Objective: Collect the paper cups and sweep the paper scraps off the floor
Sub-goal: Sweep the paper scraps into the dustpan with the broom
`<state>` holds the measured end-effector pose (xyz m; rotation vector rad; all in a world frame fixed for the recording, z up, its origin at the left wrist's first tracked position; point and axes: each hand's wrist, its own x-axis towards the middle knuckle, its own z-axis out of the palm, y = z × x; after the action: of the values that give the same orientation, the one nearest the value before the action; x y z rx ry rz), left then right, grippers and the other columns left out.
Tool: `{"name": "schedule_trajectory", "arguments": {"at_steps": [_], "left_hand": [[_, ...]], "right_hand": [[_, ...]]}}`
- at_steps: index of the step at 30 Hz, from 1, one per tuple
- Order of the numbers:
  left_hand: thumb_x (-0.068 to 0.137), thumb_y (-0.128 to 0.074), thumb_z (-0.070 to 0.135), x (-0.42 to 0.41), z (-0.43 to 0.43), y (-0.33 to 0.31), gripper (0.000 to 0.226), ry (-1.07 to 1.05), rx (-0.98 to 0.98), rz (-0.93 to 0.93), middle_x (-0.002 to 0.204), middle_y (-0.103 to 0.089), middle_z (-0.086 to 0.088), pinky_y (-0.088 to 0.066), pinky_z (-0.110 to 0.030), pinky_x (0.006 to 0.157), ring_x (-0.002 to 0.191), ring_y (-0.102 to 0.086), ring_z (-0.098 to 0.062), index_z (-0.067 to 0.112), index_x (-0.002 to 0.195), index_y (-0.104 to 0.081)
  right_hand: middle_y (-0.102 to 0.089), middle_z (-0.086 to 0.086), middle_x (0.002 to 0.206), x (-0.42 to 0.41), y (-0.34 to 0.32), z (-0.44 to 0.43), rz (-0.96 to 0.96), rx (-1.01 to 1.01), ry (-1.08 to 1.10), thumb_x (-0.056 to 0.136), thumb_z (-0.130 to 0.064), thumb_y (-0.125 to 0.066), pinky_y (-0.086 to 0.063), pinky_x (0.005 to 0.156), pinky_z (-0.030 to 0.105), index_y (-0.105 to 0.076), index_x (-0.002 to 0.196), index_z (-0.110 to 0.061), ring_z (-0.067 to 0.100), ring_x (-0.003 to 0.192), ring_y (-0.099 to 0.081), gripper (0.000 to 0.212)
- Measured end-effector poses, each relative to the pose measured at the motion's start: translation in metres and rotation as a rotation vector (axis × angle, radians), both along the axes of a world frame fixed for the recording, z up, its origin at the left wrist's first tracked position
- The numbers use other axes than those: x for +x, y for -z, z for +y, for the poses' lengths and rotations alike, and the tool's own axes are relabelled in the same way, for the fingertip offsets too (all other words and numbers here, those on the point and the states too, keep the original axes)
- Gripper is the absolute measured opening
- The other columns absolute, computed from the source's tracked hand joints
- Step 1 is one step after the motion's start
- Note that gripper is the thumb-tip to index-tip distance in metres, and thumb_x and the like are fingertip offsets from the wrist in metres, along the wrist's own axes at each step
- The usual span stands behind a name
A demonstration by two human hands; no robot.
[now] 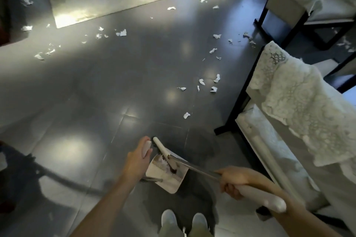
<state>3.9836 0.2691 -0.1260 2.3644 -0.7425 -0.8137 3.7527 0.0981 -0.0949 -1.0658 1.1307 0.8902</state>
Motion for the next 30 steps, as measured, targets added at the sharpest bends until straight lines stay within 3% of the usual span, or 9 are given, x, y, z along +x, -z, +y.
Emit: {"name": "schedule_trajectory", "arguments": {"at_steps": [7,9,12,16,20,23,25,27,30], "left_hand": [[0.097,-0.049,0.029,0.044,-0.033,-0.002,0.029,0.05,-0.059,-0.032,0.092,-0.061,-0.007,-0.036,-0.026,0.059,0.076,-0.056,-0.02,0.025,0.125,-0.046],[0.097,-0.049,0.029,0.058,-0.05,-0.005,0.028,0.057,-0.056,-0.04,0.093,-0.061,-0.007,-0.036,-0.025,0.063,0.075,-0.054,-0.017,0.025,0.125,-0.046],[0.096,-0.051,0.027,0.082,-0.084,-0.003,0.023,0.045,-0.095,-0.039,0.102,-0.063,-0.008,-0.038,-0.026,0.072,0.083,-0.055,-0.018,0.035,0.117,-0.046],[0.095,-0.051,0.028,0.111,-0.136,0.003,0.027,0.035,-0.101,-0.035,0.104,-0.06,-0.003,-0.042,-0.03,0.076,0.094,-0.059,-0.024,0.048,0.108,-0.038],[0.094,-0.052,0.029,0.138,-0.187,0.007,0.028,0.075,-0.119,-0.042,0.095,-0.062,-0.004,-0.042,-0.03,0.072,0.086,-0.061,-0.022,0.05,0.103,-0.036],[0.095,-0.052,0.022,0.148,-0.214,0.007,0.031,0.088,-0.112,-0.066,0.088,-0.062,-0.009,-0.041,-0.031,0.066,0.076,-0.058,-0.024,0.046,0.104,-0.036],[0.095,-0.053,0.019,0.152,-0.226,0.005,0.031,0.097,-0.112,-0.109,0.084,-0.06,-0.01,-0.037,-0.029,0.06,0.073,-0.055,-0.023,0.044,0.104,-0.036],[0.093,-0.056,0.016,0.157,-0.232,0.006,0.029,0.084,-0.121,-0.138,0.086,-0.06,-0.006,-0.034,-0.027,0.064,0.081,-0.059,-0.027,0.04,0.108,-0.048],[0.093,-0.057,0.016,0.164,-0.242,0.01,0.03,0.071,-0.089,-0.149,0.091,-0.061,-0.003,-0.033,-0.025,0.069,0.094,-0.062,-0.033,0.019,0.123,-0.055]], "right_hand": [[-0.036,0.004,0.055,0.036,-0.021,-0.046,-0.111,-0.224,0.041,0.085,0.009,-0.047,-0.035,0.035,0.017,-0.042,0.137,-0.002,0.006,0.035,-0.035,0.054],[-0.035,0.004,0.056,0.047,-0.014,-0.066,-0.122,-0.243,0.108,0.085,0.009,-0.046,-0.034,0.035,0.017,-0.039,0.141,-0.007,0.007,0.036,-0.034,0.058],[-0.042,0.004,0.057,0.065,0.005,-0.101,-0.13,-0.327,0.148,0.085,0.006,-0.048,-0.037,0.036,0.019,-0.033,0.143,-0.015,0.008,0.039,-0.038,0.063],[-0.049,0.005,0.063,0.094,0.04,-0.162,-0.145,-0.457,0.115,0.086,0.0,-0.049,-0.041,0.039,0.02,-0.042,0.136,-0.012,0.011,0.047,-0.045,0.052],[-0.055,0.007,0.071,0.118,0.075,-0.21,-0.077,-0.518,0.065,0.088,-0.005,-0.044,-0.045,0.043,0.022,-0.043,0.131,-0.007,0.014,0.05,-0.05,0.043],[-0.055,0.014,0.097,0.124,0.099,-0.225,0.013,-0.505,0.001,0.091,-0.009,-0.042,-0.046,0.044,0.021,-0.029,0.142,-0.008,0.015,0.054,-0.051,0.053],[-0.055,0.019,0.12,0.124,0.111,-0.23,0.06,-0.5,-0.032,0.092,-0.009,-0.042,-0.051,0.065,0.027,-0.036,0.14,-0.002,0.017,0.07,-0.056,0.049],[-0.052,0.018,0.132,0.124,0.122,-0.234,0.056,-0.496,-0.098,0.091,-0.01,-0.045,-0.047,0.083,0.029,-0.046,0.132,-0.001,0.025,0.1,-0.058,0.042],[-0.053,0.015,0.133,0.13,0.116,-0.233,0.021,-0.498,-0.15,0.089,-0.017,-0.052,-0.046,0.079,0.027,-0.048,0.129,-0.008,0.027,0.114,-0.056,0.042]]}}
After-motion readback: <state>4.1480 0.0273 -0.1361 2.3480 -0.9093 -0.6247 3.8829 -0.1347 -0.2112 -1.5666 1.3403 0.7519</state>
